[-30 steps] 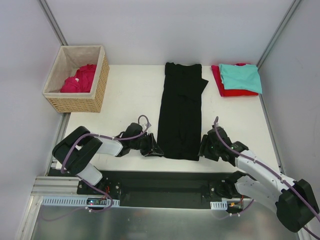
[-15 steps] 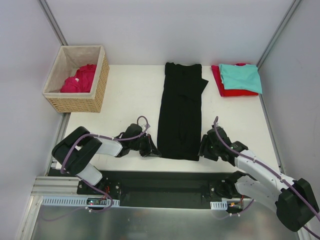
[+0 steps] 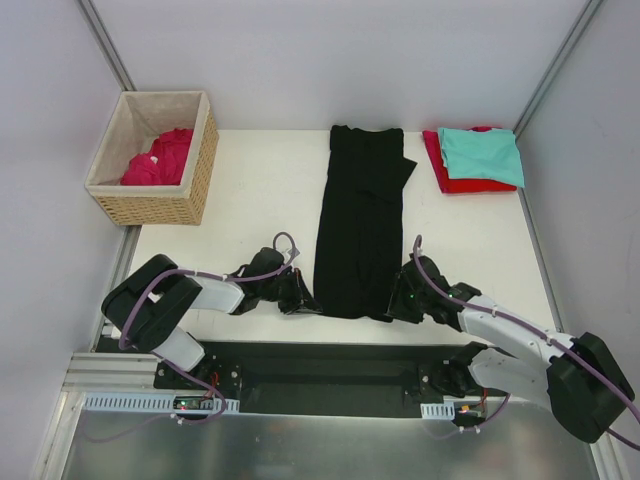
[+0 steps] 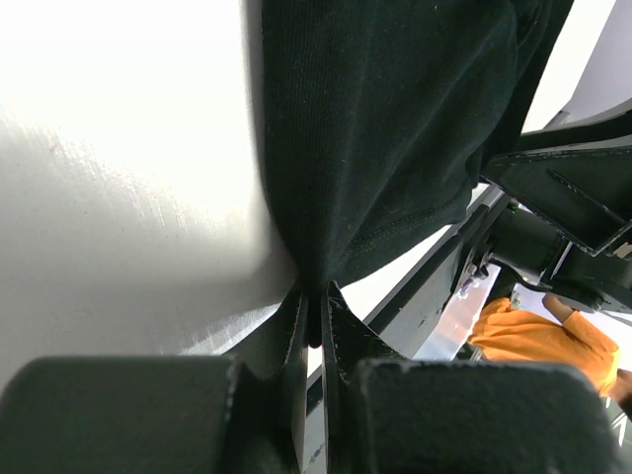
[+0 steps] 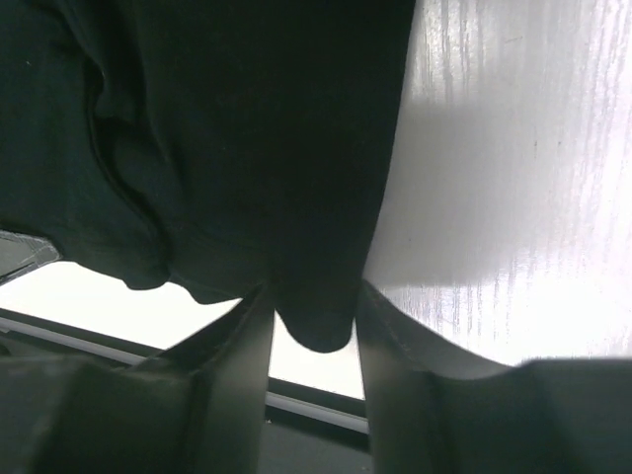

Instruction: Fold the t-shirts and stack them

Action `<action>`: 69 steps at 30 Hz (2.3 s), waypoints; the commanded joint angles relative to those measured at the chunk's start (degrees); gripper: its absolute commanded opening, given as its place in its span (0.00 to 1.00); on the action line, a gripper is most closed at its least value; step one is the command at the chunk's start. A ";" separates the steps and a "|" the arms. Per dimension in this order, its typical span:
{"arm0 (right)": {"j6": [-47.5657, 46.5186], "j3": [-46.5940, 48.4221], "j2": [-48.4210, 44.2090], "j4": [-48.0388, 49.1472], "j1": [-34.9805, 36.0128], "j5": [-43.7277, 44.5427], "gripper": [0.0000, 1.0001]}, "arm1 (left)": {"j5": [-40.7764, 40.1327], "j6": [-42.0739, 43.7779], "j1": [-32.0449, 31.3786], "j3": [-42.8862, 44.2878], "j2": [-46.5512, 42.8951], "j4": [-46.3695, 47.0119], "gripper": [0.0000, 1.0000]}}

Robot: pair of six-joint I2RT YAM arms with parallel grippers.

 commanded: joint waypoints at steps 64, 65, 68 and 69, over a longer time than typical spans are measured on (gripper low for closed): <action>-14.46 34.11 9.54 -15.11 -0.22 20.68 0.01 | -23.49 14.66 1.23 30.57 -14.52 -36.13 0.00; -14.64 34.74 11.55 -14.32 -1.36 20.31 0.01 | -22.96 14.84 1.50 31.28 -12.33 -35.43 0.00; -15.16 37.54 15.16 -13.27 -3.20 19.52 0.01 | -20.07 14.75 2.72 33.74 -7.68 -32.70 0.00; -15.34 37.99 15.96 -12.83 -3.56 19.25 0.01 | -19.36 14.84 2.99 34.44 -6.52 -32.00 0.00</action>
